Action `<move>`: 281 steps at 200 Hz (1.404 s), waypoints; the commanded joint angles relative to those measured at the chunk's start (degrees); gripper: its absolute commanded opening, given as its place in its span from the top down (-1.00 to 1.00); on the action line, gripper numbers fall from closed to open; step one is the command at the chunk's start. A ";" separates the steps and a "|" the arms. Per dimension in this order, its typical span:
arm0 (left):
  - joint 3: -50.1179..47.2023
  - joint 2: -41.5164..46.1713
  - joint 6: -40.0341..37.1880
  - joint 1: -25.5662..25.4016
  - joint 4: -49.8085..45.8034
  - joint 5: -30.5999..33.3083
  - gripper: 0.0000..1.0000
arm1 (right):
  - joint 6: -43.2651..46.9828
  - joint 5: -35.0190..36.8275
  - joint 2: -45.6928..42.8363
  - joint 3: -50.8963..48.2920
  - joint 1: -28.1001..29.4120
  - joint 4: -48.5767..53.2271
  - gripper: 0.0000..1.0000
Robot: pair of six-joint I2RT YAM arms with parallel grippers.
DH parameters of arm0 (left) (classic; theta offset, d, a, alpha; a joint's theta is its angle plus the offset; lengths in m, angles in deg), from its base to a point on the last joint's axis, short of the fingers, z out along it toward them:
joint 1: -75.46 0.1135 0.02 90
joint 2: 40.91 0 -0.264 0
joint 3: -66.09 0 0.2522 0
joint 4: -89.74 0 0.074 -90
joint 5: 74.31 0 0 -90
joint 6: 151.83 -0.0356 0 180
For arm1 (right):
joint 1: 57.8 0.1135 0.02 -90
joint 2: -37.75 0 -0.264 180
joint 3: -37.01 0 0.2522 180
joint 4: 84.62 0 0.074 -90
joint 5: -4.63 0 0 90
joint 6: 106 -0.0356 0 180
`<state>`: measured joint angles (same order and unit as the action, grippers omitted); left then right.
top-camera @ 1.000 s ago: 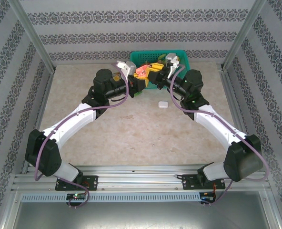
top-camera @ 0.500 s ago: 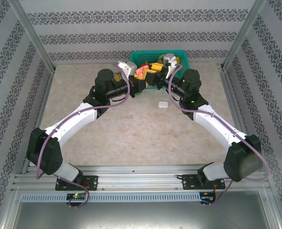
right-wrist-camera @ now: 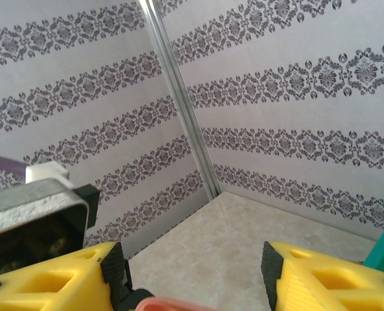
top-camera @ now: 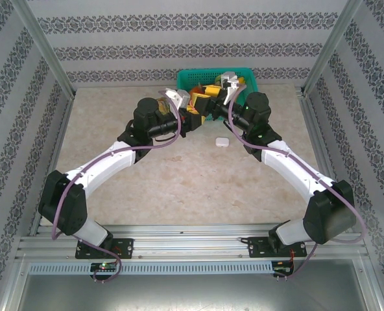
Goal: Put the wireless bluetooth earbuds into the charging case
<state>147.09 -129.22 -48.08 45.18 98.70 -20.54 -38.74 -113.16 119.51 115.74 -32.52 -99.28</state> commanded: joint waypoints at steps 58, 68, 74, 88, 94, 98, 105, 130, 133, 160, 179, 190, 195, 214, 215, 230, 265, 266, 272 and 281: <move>-2.79 -0.74 -1.48 -0.92 6.57 -1.66 1.00 | -7.27 1.93 -0.09 2.79 -2.24 -2.61 -0.27; -3.20 -0.73 -1.75 -0.92 6.91 -1.73 1.00 | -7.97 2.36 -0.49 2.58 -2.58 -2.67 -0.28; -3.60 -0.72 -2.18 -0.97 7.24 -1.87 1.00 | -8.54 2.67 -0.78 2.45 -2.94 -2.57 -0.28; -4.97 -0.28 -3.56 -0.92 8.41 -2.17 1.00 | -10.16 3.19 -1.35 2.69 -4.01 -1.29 -0.28; -5.70 -0.03 -4.45 -0.92 9.05 -2.40 1.00 | -10.90 3.28 -1.51 2.77 -4.60 -0.54 -0.27; -6.23 0.12 -5.15 -0.92 9.40 -2.52 1.00 | -11.56 3.19 -1.53 2.73 -5.14 -0.20 -0.28; -7.17 0.41 -6.43 -0.92 9.83 -2.55 1.00 | -12.79 2.96 -1.76 2.58 -5.90 0.28 -0.28; -10.01 1.46 -11.67 -0.92 10.41 -3.50 1.00 | -15.67 0.89 -1.52 3.72 -8.06 6.14 -0.26; -10.27 1.68 -12.30 -0.98 10.47 -3.80 1.00 | -15.74 0.65 -1.51 3.80 -8.15 6.84 -0.25; -12.36 2.93 -17.11 -0.92 10.86 -5.39 1.00 | -15.63 -1.02 -0.69 5.59 -8.82 15.75 -0.21; -13.10 3.44 -20.35 -0.92 10.37 -5.73 1.00 | -15.26 -1.65 0.16 7.28 -8.94 22.63 -0.18; -13.42 3.70 -21.83 -0.92 10.38 -5.86 1.00 | -15.14 -1.38 0.68 8.08 -8.93 26.36 -0.16; -13.58 3.81 -22.42 -0.93 10.47 -6.07 1.00 | -15.09 -1.47 0.91 8.31 -8.87 27.56 -0.15; -14.35 4.32 -25.61 -0.92 10.44 -6.60 1.00 | -14.67 -1.05 1.90 9.52 -8.86 32.72 -0.11; -14.43 4.35 -25.84 -0.92 10.52 -6.63 1.00 | -14.64 -1.00 1.95 9.59 -8.89 32.99 -0.11; -15.09 5.12 -28.11 -0.93 10.36 -6.96 1.00 | -14.03 -0.84 2.83 10.70 -8.78 36.84 -0.09; -14.18 5.60 -30.72 -0.92 7.22 -7.61 1.00 | -11.29 -0.88 5.36 14.64 -7.79 43.97 -0.07; -14.17 5.56 -30.77 -0.96 7.15 -7.57 1.00 | -11.19 -0.87 5.40 14.74 -7.70 44.15 -0.07; -14.03 5.59 -30.89 -0.92 6.88 -7.87 1.00 | -10.66 -0.74 5.61 15.15 -7.41 44.96 -0.07; -14.06 5.62 -30.90 -0.93 6.69 -8.04 1.00 | -9.80 -0.37 5.91 15.92 -6.85 46.34 -0.07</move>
<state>132.56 -125.33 -75.57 45.02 105.80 -26.35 -51.77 -113.25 124.64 128.24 -40.76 -59.46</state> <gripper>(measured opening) 0.247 0.534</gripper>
